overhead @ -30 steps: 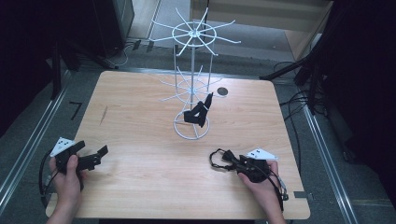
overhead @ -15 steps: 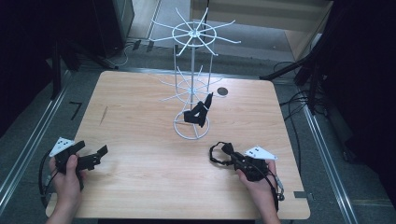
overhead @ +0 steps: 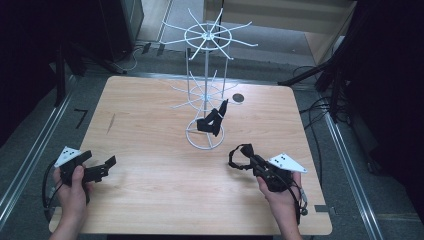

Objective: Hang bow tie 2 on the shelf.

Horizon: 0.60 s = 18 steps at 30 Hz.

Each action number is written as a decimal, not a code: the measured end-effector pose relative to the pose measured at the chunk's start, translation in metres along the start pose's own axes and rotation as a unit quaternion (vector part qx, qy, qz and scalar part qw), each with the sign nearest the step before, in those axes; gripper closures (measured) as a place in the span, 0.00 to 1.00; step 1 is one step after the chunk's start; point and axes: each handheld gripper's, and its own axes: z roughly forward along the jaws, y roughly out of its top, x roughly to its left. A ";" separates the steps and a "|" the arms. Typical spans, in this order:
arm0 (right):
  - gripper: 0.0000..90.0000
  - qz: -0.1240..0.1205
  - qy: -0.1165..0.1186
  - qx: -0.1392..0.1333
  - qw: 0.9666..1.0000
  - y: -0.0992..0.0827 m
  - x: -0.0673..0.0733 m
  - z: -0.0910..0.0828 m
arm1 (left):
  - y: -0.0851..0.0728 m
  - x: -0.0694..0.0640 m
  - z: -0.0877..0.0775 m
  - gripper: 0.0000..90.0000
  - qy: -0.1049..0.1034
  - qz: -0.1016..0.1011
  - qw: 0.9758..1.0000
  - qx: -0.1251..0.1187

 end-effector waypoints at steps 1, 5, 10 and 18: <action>0.86 0.000 0.000 0.000 1.000 0.000 0.000 0.000 | 0.000 0.000 0.000 0.00 0.000 0.000 1.000 0.000; 0.86 0.002 -0.008 -0.018 1.000 0.010 -0.001 -0.004 | 0.000 0.000 0.000 0.00 -0.001 0.001 1.000 -0.001; 0.85 0.001 -0.011 -0.030 0.999 0.018 0.000 -0.006 | 0.000 0.000 0.000 0.00 -0.001 0.001 1.000 0.001; 0.85 0.001 -0.014 -0.056 0.998 0.032 0.002 -0.007 | 0.000 0.000 0.000 0.00 -0.001 0.001 1.000 0.001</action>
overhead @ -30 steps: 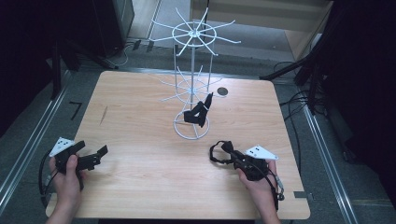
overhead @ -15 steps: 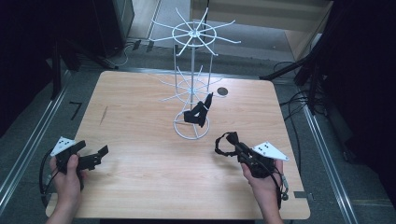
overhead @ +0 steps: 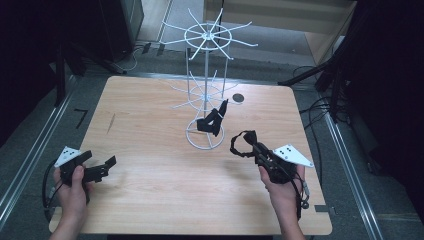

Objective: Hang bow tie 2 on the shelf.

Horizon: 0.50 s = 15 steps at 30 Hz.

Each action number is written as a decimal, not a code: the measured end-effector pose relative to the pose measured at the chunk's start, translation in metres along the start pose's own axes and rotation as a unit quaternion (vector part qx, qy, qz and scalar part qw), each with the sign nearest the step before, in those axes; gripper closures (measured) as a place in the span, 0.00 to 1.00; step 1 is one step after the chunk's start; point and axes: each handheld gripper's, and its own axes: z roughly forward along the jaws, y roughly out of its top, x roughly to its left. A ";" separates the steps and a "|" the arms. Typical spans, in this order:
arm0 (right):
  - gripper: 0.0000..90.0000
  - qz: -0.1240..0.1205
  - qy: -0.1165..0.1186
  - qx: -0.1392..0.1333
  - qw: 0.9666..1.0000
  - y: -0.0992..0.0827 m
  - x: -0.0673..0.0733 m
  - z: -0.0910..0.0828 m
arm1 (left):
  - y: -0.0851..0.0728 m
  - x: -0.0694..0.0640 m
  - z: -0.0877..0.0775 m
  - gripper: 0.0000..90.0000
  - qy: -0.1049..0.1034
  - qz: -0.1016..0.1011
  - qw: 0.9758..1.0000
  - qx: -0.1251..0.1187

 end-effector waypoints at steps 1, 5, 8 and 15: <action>0.85 0.001 0.000 -0.003 1.000 0.001 0.001 0.000 | 0.000 0.000 0.000 0.00 0.000 0.000 1.000 0.000; 0.85 -0.001 0.002 -0.012 1.000 0.007 0.002 0.000 | 0.000 0.000 0.000 0.00 0.000 0.000 1.000 0.000; 0.85 0.001 0.004 -0.019 1.000 0.012 0.004 0.000 | 0.000 0.000 0.000 0.00 0.000 0.000 1.000 0.000; 0.85 -0.002 0.008 -0.033 0.999 0.020 0.009 0.001 | 0.000 0.000 0.000 0.00 -0.001 0.000 1.000 0.001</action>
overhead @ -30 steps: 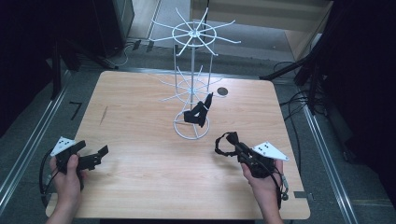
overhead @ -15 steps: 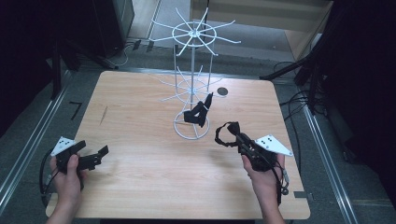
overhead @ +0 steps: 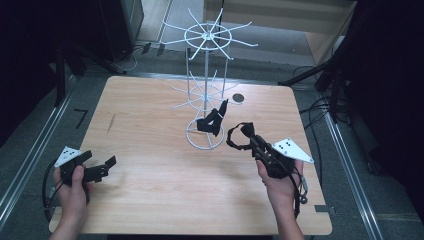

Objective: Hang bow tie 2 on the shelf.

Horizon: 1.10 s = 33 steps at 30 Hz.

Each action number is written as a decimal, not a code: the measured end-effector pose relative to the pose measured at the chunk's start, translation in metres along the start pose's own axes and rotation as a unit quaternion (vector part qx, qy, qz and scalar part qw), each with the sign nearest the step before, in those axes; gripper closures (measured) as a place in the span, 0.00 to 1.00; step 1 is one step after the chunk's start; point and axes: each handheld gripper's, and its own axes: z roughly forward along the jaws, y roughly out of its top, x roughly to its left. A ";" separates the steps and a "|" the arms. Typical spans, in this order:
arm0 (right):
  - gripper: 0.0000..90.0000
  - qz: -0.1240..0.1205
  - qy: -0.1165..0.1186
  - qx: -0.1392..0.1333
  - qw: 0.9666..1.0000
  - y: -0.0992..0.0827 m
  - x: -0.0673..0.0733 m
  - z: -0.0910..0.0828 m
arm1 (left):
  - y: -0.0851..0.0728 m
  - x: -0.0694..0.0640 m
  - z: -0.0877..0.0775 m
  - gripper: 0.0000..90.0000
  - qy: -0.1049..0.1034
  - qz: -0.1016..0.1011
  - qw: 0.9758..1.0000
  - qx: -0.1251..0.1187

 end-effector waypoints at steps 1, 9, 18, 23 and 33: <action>0.85 0.000 0.000 -0.002 1.000 0.001 0.001 0.000 | 0.000 0.000 0.000 0.00 0.000 0.000 1.000 0.001; 0.85 -0.001 0.004 -0.019 1.000 0.010 0.006 0.002 | 0.000 0.000 0.000 0.00 0.000 0.001 1.000 0.001; 0.85 -0.005 0.006 -0.034 0.999 0.020 0.013 0.004 | 0.000 0.000 0.000 0.00 0.000 0.001 1.000 0.002; 0.85 -0.006 0.006 -0.042 0.999 0.023 0.014 0.005 | 0.000 0.000 0.000 0.00 -0.001 0.001 1.000 0.002; 0.85 -0.010 0.007 -0.055 0.998 0.033 0.017 0.007 | 0.000 0.000 0.000 0.00 -0.001 0.000 1.000 0.002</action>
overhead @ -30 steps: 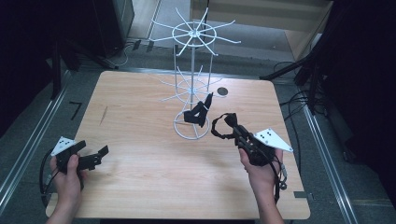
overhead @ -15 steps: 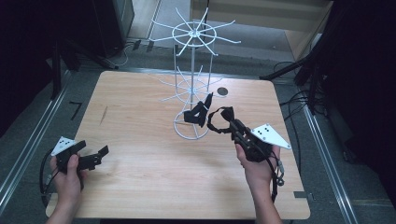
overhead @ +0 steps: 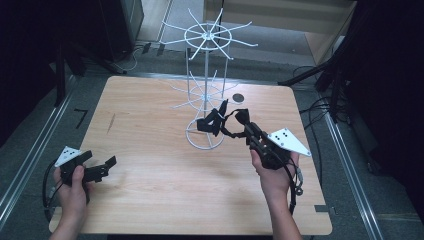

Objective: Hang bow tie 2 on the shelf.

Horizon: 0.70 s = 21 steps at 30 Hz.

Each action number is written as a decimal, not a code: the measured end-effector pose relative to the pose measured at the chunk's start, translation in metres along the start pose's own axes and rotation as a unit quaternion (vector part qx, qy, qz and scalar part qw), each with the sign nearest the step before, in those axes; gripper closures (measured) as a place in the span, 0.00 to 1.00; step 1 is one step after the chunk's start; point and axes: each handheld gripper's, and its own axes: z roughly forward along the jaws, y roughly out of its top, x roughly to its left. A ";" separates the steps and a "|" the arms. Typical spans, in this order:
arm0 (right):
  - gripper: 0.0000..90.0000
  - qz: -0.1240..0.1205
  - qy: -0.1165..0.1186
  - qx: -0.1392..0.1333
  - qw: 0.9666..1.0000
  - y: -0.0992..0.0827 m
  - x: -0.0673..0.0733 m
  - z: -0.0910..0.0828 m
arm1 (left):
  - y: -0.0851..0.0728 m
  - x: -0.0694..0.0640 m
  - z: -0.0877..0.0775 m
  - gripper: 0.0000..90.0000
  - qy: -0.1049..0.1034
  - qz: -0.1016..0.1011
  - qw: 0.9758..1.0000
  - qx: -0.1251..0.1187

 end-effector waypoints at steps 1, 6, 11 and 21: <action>0.85 0.000 0.000 0.000 1.000 0.000 0.000 0.000 | 0.000 0.000 0.000 0.00 0.000 0.000 1.000 0.000; 0.85 0.000 0.000 -0.006 1.000 0.007 0.001 0.001 | 0.000 0.000 0.000 0.00 0.000 0.001 1.000 0.001; 0.85 -0.004 -0.001 -0.012 1.000 0.011 0.001 0.001 | 0.000 0.000 0.000 0.00 0.000 0.000 1.000 0.000; 0.85 -0.001 -0.004 -0.026 1.000 0.018 -0.002 0.000 | 0.000 0.000 0.000 0.00 -0.001 0.000 1.000 0.001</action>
